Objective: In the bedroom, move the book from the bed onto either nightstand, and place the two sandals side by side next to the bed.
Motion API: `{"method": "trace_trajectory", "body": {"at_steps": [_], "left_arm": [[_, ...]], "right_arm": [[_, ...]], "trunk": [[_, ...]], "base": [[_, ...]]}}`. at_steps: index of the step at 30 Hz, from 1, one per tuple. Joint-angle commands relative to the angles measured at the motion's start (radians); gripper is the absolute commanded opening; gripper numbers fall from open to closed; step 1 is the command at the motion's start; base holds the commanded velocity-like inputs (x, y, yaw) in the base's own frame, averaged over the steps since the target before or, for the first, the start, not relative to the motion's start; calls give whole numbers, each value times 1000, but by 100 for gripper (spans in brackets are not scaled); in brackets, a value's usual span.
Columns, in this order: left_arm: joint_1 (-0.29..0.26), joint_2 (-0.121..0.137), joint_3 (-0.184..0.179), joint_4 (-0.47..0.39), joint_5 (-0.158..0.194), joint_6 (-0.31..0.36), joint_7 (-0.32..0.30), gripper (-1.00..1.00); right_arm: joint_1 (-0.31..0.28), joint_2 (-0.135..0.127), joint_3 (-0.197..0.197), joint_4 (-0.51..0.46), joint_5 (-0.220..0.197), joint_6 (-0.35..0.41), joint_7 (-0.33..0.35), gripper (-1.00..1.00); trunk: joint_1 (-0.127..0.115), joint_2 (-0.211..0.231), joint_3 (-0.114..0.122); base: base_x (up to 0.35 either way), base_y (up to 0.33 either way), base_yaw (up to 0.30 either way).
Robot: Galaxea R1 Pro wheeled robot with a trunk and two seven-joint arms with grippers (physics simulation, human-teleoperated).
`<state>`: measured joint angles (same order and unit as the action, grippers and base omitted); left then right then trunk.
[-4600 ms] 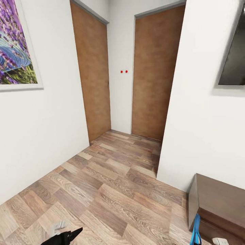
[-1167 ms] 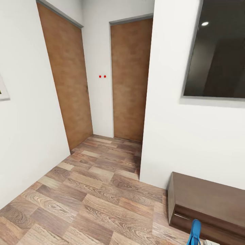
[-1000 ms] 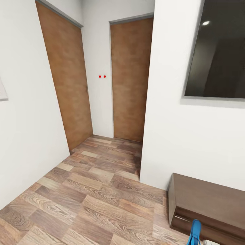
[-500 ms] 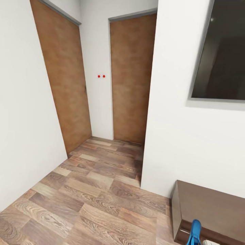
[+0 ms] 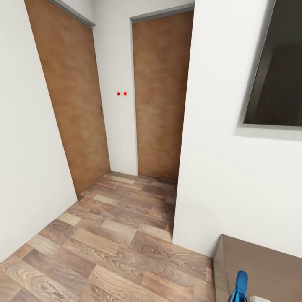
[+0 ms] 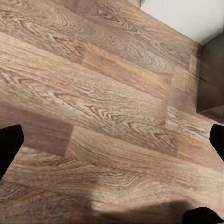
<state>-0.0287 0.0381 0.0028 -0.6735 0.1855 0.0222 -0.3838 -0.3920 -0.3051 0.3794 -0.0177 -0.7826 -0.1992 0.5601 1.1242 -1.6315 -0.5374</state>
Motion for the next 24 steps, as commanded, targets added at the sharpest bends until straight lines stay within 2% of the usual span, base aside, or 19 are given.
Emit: {"method": "trace_trajectory", "body": {"at_steps": [1,24], "left_arm": [[0,0,0,0,8,2,-4,100],[0,0,2,0,8,4,-4,100]], "right_arm": [[-1,0,7,1,-8,-3,4,-100],[-1,0,8,1,-7,-3,2,-100]], "trunk": [[0,0,-1],[0,0,-1]], "base": [[315,-60,0],[324,-5,8]]}}
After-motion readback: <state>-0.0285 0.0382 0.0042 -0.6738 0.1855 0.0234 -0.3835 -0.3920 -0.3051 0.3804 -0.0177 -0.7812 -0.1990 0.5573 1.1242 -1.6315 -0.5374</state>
